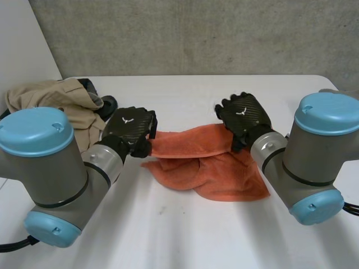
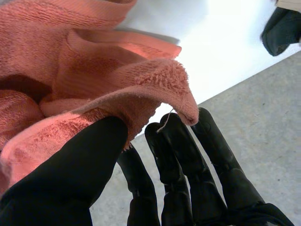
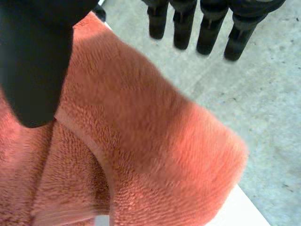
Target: Fold the laundry.
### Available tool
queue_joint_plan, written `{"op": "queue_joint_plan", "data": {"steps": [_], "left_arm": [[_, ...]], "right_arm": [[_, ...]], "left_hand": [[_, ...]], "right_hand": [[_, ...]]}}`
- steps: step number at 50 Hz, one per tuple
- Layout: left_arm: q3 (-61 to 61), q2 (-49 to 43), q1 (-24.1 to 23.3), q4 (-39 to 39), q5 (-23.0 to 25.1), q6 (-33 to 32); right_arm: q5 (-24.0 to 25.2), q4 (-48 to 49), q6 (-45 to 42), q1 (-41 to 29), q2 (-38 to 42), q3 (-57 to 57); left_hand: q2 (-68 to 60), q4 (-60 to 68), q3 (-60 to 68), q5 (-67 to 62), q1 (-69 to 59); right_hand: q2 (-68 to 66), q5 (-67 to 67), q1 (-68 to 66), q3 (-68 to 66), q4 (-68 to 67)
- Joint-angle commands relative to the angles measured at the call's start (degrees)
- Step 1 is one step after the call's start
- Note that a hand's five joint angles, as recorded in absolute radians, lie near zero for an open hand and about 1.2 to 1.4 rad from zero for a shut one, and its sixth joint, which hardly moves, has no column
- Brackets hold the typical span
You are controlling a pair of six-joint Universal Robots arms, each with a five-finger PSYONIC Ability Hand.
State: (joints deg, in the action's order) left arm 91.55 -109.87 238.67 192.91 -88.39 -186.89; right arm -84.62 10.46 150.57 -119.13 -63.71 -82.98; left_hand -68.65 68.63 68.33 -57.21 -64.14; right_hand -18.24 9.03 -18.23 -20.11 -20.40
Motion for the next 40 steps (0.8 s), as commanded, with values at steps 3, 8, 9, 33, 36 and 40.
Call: {"op": "queue_joint_plan", "data": {"steps": [3,8,9,33,36,40], "left_arm": [[0.12,5.71,0.48,0.10,-0.46,-0.06],[0.82,8.79,0.57,0.01,-0.38,0.03],[0.91,9.14,0.57,0.10,-0.38,0.03],[0.12,20.66,0.48,0.10,-0.29,-0.23],[-0.15,20.84,0.57,0.19,-0.37,-0.32],[-1.28,21.71,1.44,0.19,-0.46,-0.41]], "right_arm": [[2.09,-7.02,3.67,10.56,-9.06,0.10],[4.63,-16.58,10.25,19.01,-8.97,0.45],[5.42,-17.91,11.58,19.89,-8.88,0.45],[22.39,-21.89,30.57,16.48,10.45,2.92],[21.87,-18.64,31.19,14.28,10.72,3.00],[16.69,-14.68,30.67,14.36,8.26,3.18]], "left_hand": [[-11.35,11.37,11.67,-12.79,-15.86],[-11.35,11.37,11.67,-12.79,-15.86],[-11.35,11.37,11.67,-12.79,-15.86],[-11.35,11.37,11.67,-12.79,-15.86],[-11.35,11.37,11.67,-12.79,-15.86],[-11.35,11.37,11.67,-12.79,-15.86]], "right_hand": [[8.24,-9.03,8.23,10.11,10.40],[8.24,-9.03,8.23,10.11,10.40],[8.24,-9.03,8.23,10.11,10.40],[-1.55,0.77,-1.56,0.32,0.61],[-61.58,60.79,-61.59,-59.71,-59.42],[-61.76,60.97,-61.77,-59.89,-59.60]]}}
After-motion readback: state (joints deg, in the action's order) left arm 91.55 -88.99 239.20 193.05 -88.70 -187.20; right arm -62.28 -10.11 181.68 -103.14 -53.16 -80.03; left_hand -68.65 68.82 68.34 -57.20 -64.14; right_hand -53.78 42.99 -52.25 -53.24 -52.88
